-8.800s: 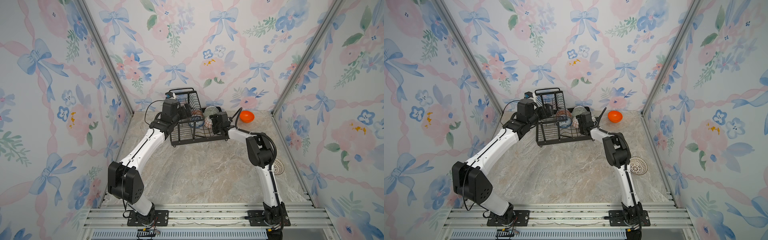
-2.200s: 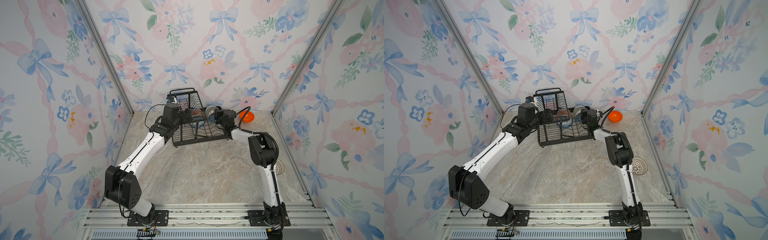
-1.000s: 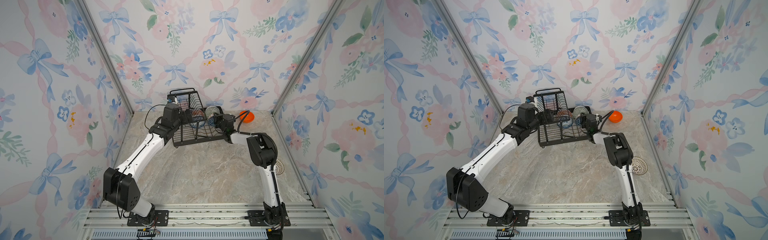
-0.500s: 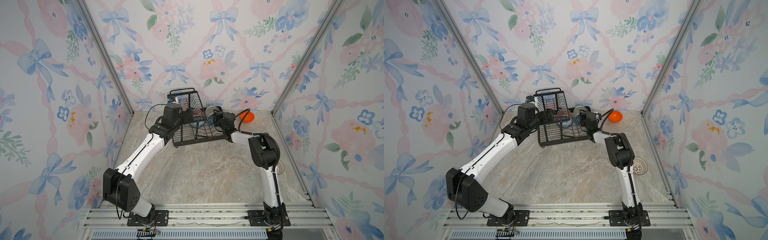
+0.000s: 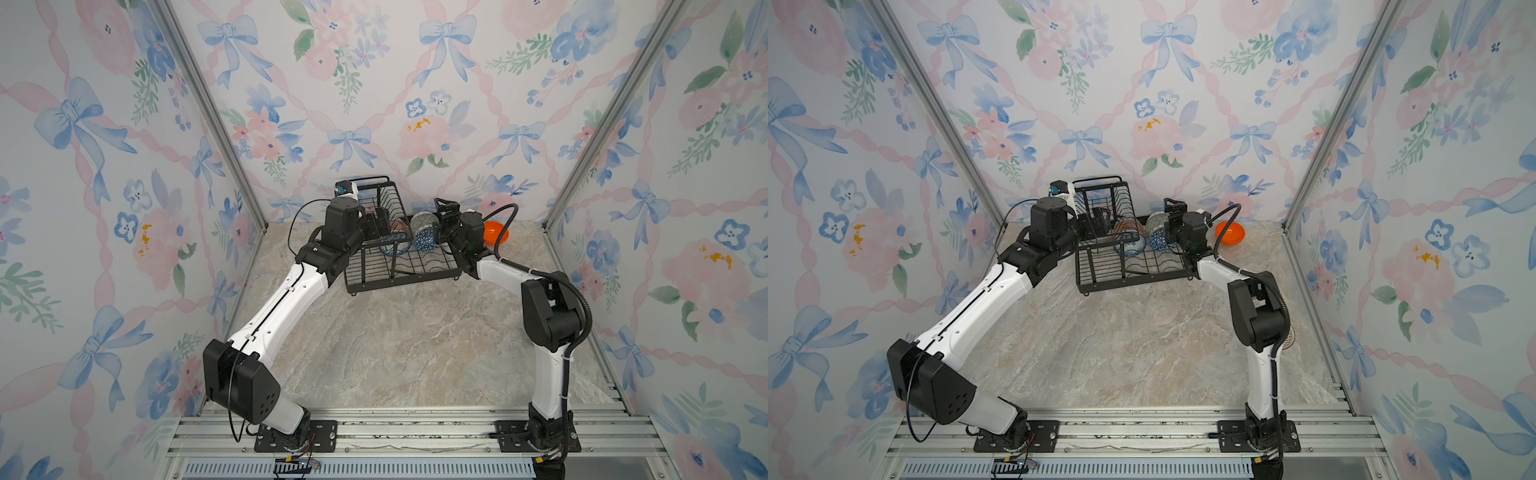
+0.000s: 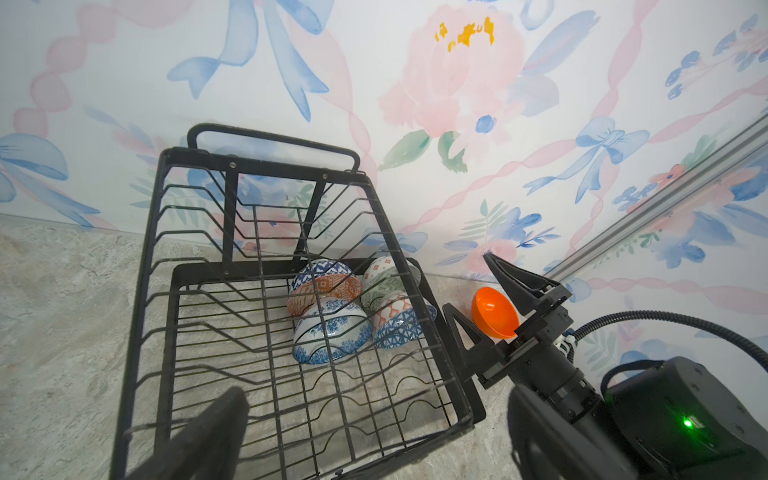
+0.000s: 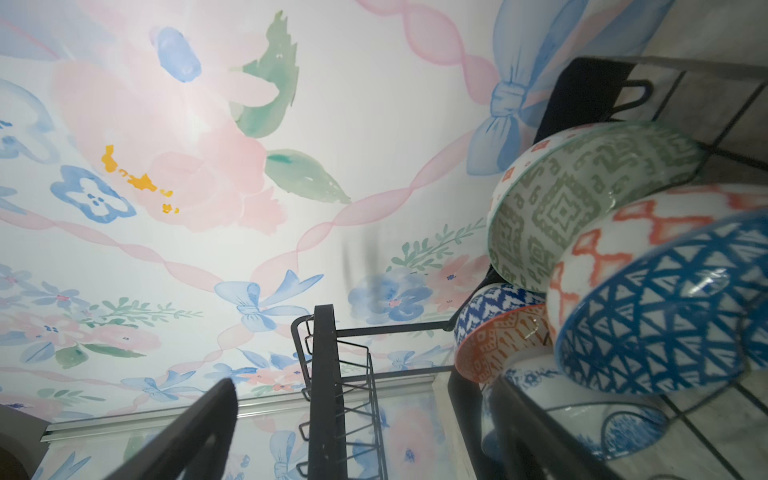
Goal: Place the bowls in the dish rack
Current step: 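Lift the right gripper away from the rack while the left gripper draws back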
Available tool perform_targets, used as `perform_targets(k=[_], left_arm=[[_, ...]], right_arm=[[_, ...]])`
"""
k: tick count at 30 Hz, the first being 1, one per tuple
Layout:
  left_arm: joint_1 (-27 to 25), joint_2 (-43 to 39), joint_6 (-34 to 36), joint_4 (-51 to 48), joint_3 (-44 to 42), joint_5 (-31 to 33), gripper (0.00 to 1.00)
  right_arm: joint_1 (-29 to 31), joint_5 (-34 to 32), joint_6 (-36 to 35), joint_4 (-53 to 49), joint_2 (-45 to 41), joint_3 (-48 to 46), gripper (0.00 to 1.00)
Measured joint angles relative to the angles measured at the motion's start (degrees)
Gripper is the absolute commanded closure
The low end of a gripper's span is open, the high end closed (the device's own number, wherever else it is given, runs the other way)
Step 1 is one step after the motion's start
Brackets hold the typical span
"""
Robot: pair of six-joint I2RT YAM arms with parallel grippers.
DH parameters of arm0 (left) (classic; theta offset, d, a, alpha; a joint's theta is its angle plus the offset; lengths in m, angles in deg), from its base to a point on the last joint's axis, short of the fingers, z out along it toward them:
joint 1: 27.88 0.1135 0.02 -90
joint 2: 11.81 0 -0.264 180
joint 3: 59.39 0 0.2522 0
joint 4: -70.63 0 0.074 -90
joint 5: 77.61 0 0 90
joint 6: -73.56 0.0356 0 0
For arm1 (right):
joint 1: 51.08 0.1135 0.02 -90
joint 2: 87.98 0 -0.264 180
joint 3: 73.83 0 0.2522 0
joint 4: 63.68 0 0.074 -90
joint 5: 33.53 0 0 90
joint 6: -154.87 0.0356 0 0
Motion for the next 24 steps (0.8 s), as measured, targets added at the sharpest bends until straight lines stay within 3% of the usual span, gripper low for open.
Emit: perform_targets(k=[8,13,18,21,24], left_arm=[[-4.6,0.2,2.1,-0.9,3.7,0.6,0.02],[-10.7,2.2,3.0,-0.8,7.6,2.3,0.02],[-17.7,7.3,4.2,-0.9,11.0,3.6,0.02],[-21.0,12.1,4.6,-0.9,13.5,3.7,0.02],[-23.1,17.5,4.7,-1.0,16.9,3.9,0.02]], right_arm=[[-4.3,5.3,-10.8,-21.8,-11.8,-0.1,0.03],[-8.1,5.1,-23.9,-41.8,-19.3,1.5,0.03],[-12.1,1.9,-37.5,-61.9,-21.6,8.1,0.03],[-15.9,2.4,-41.9,-67.5,-22.7,6.9,0.03],[-20.7,5.3,-42.6,-67.3,-25.8,-0.2,0.03]])
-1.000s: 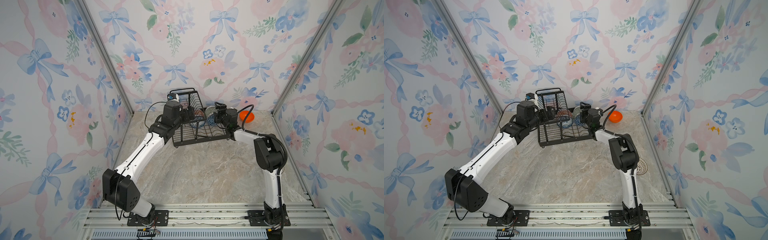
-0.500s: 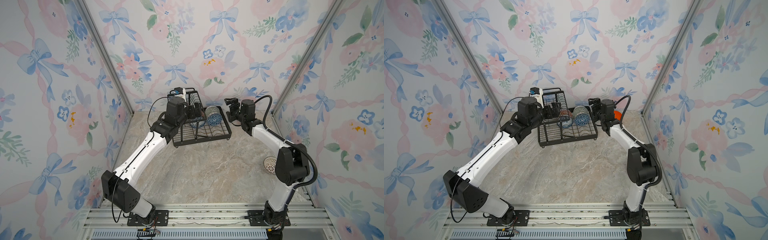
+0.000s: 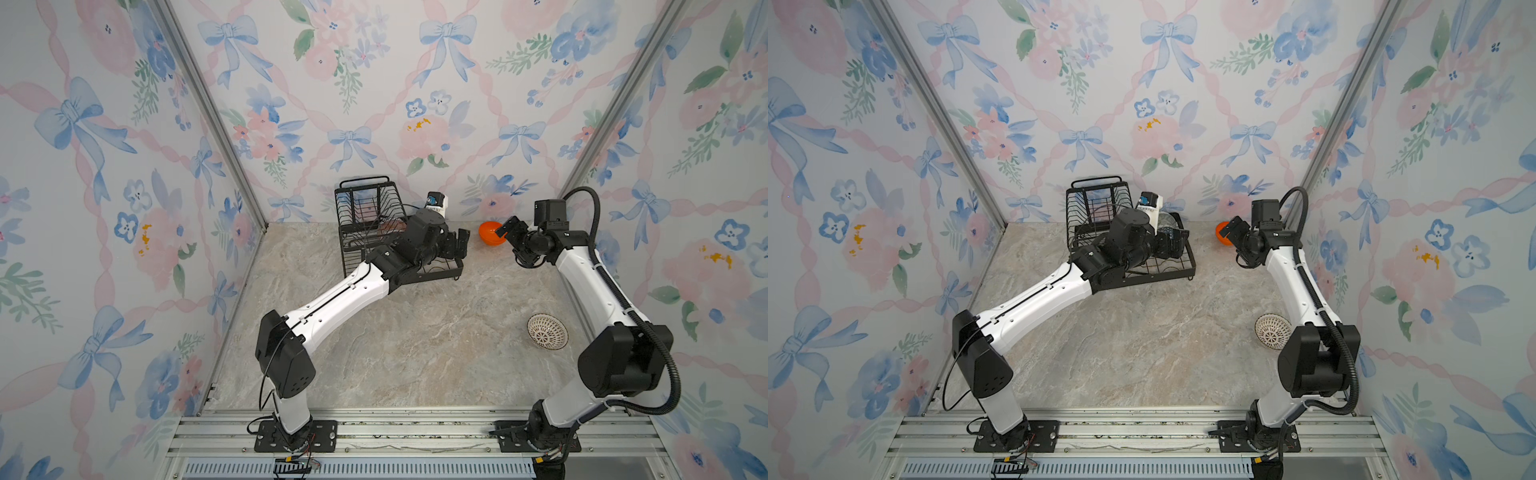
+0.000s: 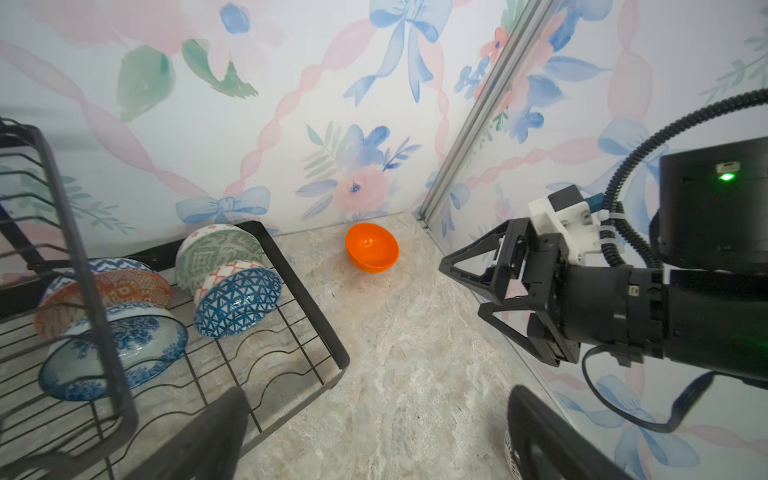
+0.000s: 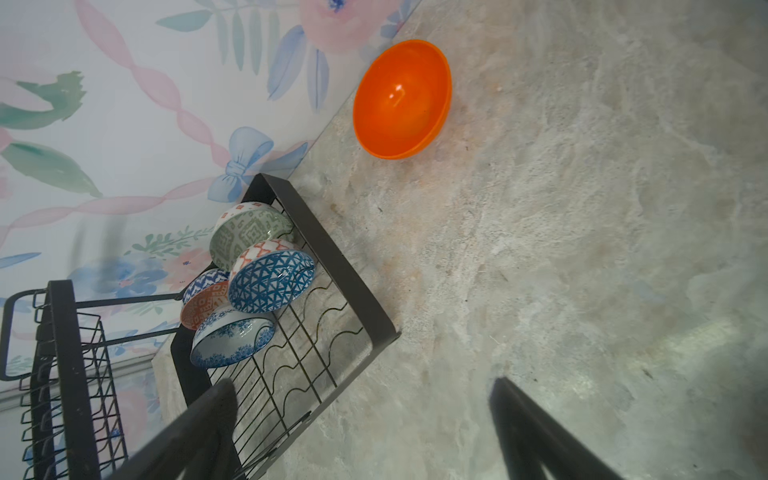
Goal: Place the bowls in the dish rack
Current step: 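Lift the right gripper away from the rack while the left gripper draws back, then reach the right gripper to the orange bowl and grip its rim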
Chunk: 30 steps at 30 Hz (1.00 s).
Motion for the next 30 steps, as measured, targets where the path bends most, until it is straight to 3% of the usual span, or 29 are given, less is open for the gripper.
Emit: perform_targets(k=[4,8,16,30], left_arm=[[-2.1,6.4,0.3,0.0,4.5,0.1,0.02],[-3.9,11.0,0.4,0.0,8.1,0.0,0.02],[-6.2,15.5,0.7,0.1,9.6,-1.0,0.02],[-5.3,16.5,0.7,0.1,9.6,-1.3,0.02]], right_arm=[[-7.2,6.3,2.5,4.9,-3.8,-11.3,0.03],[-10.9,9.9,1.6,6.2,-0.7,-12.2,0.03],[-10.7,10.8,-5.2,7.5,10.7,-3.5,0.0],[-7.6,5.8,-12.5,4.0,34.7,24.2,0.17]])
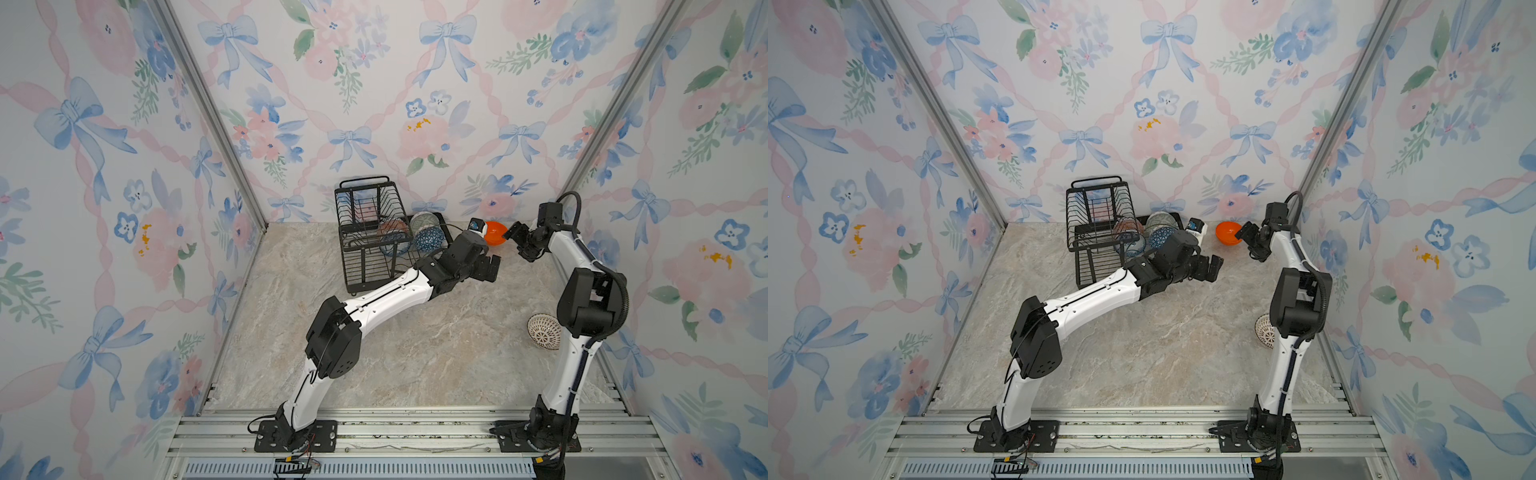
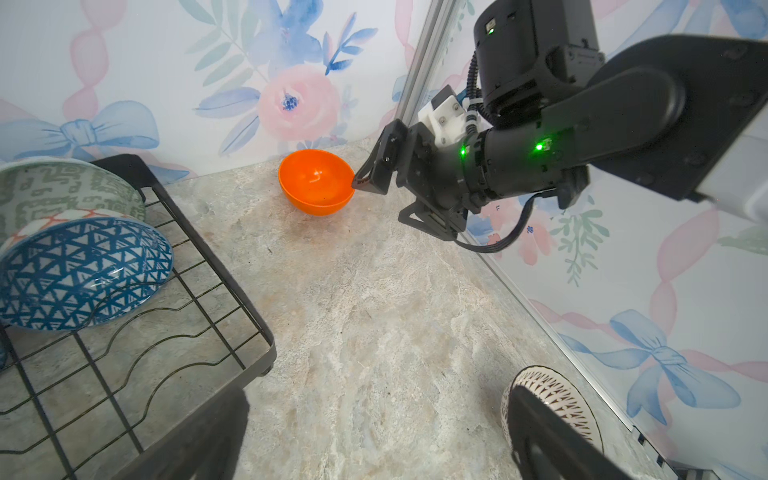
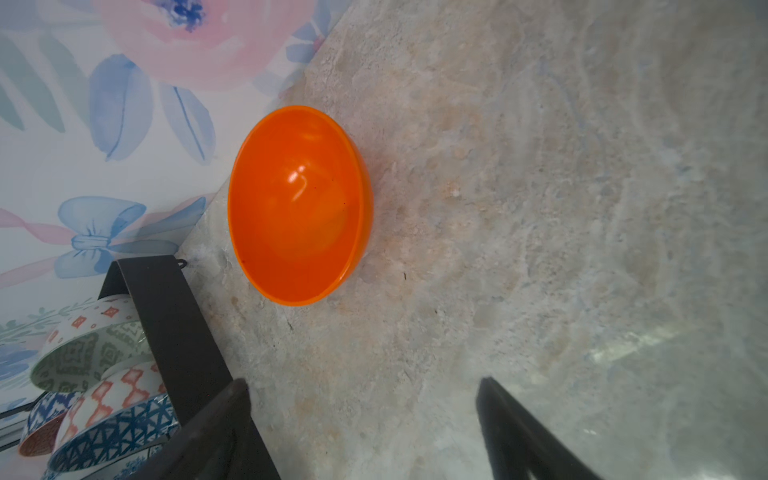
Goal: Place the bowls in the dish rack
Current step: 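Reach the right gripper to the orange bowl and grip its rim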
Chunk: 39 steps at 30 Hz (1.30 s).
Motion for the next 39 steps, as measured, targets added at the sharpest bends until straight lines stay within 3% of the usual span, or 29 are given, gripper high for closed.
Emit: perform_targets(k=[11,18,27,32,39], left_arm=[[1.7,0.0,0.5,0.0,0.0,-0.7,0.02],[2.2,0.0,1.2,0.0,0.0,-2.4,0.02],[4.3,1.6,2.1,-0.1,0.0,-3.5,0.02],[5.0,1.7,2.0,-0.5,0.2,-3.7,0.02],[5.2,1.7,-0.4,-0.5,0.7,-3.1,0.02]], right_arm=[[2.1,-3.4,-0.6,-4.2,16.2,20.7,0.37],[2.6,-4.9,0.5,-6.7,24.2,30.8,0.59],[2.7,-5.6,0.8,-7.1,24.2,29.8,0.88],[3.2,-5.7,0.1,-5.1,18.8,21.5,0.99],[4.7,-6.3,-1.8,-2.0,2.4,3.1,1.0]])
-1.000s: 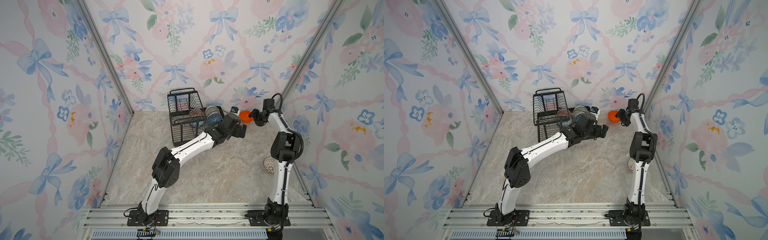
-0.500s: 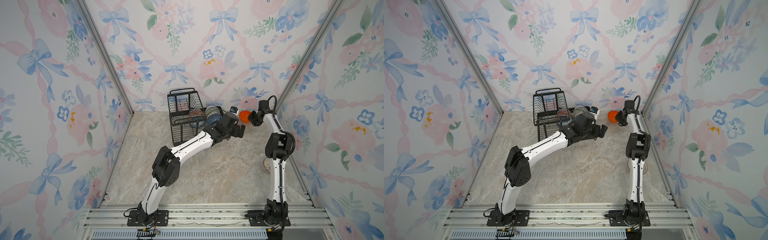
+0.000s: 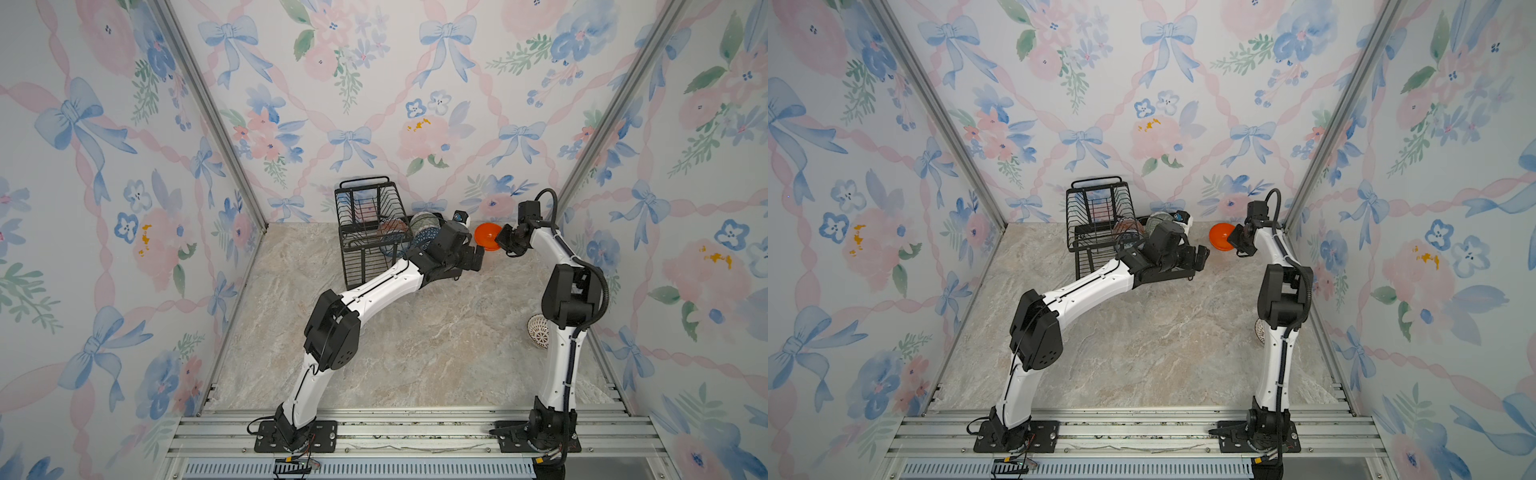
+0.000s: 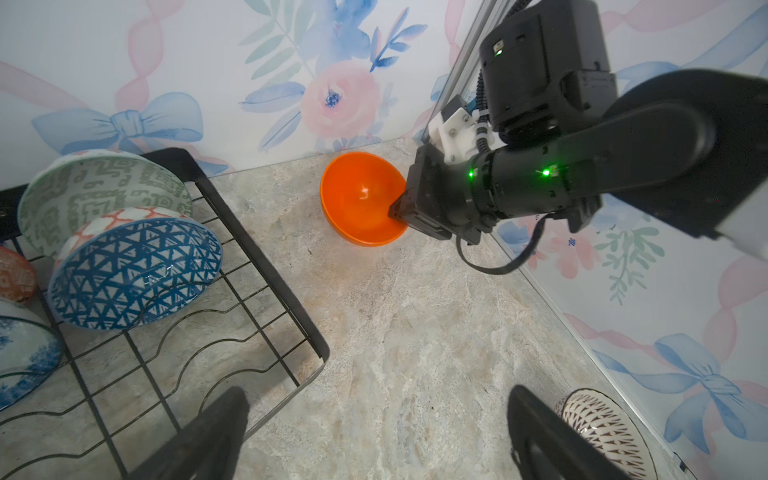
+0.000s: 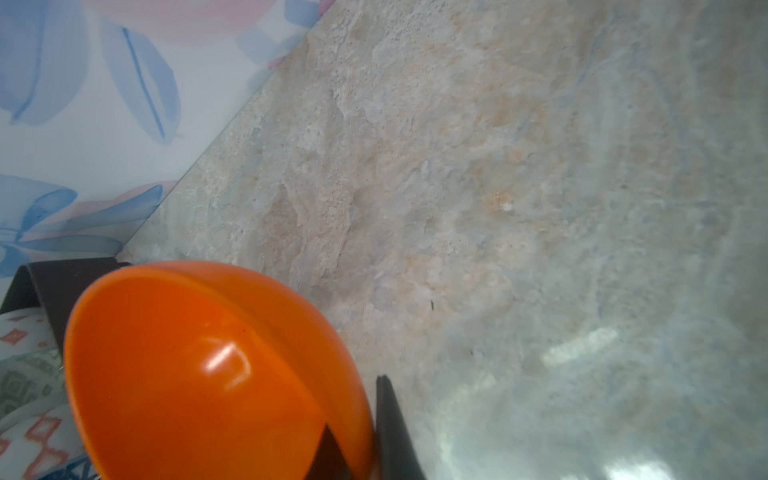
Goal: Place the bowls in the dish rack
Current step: 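Reach the right gripper to the orange bowl and grip its rim, then lift the orange bowl off the table with the right gripper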
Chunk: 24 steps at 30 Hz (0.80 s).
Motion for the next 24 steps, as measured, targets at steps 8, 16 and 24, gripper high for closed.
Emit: perform_targets(k=[8,16,24], left_arm=[[0.0,0.0,-7.1,-0.2,0.5,1.6,0.07],[-0.2,-0.2,-17.7,-0.6,0.3,1.6,0.15],[-1.3,-2.0,-24.7,-0.7,-1.5,1.2,0.56]], right_arm=[[2.4,0.0,-0.7,7.7,-27.1,-24.3,1.0],[8.5,-1.1,-2.2,8.7,-45.5,-38.7,1.0],[10.6,-2.4,-2.8,7.8,-52.3,-42.3,1.0]])
